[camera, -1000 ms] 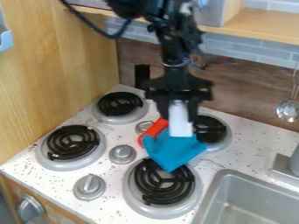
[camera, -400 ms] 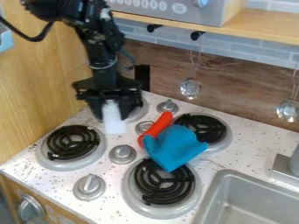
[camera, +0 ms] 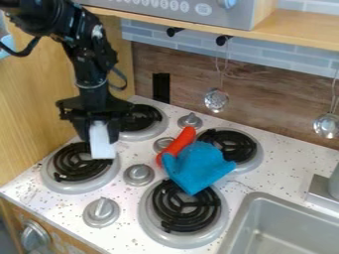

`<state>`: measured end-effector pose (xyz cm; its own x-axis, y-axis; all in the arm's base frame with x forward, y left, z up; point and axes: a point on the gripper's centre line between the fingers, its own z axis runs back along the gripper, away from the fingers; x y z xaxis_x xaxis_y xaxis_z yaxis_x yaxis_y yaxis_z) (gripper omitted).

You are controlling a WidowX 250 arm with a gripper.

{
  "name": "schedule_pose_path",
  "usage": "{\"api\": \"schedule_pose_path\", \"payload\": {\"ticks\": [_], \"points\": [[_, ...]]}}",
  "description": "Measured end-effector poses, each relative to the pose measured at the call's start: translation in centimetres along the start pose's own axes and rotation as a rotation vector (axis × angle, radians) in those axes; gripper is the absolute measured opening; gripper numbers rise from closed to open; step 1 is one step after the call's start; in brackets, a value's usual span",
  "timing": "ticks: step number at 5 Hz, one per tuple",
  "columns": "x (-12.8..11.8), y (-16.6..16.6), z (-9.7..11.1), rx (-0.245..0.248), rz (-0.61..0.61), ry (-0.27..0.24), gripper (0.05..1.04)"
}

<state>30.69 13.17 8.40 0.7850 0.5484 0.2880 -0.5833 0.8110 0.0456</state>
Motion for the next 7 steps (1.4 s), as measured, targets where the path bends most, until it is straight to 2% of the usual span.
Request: {"api": "schedule_pose_path", "payload": {"ticks": [2, 3, 4, 6, 7], "points": [[-1.8, 1.5, -1.4, 0.046, -0.014, 0.054, 0.653], [-2.3, 1.5, -1.6, 0.048, -0.017, 0.073, 0.653], [-2.9, 1.4, -2.3, 0.047, -0.011, 0.112, 0.653], [-3.8, 1.4, -4.4, 0.084, -0.003, 0.166, 0.653], [-3.5, 0.7, -4.8, 0.094, -0.016, 0.162, 0.653]]}}
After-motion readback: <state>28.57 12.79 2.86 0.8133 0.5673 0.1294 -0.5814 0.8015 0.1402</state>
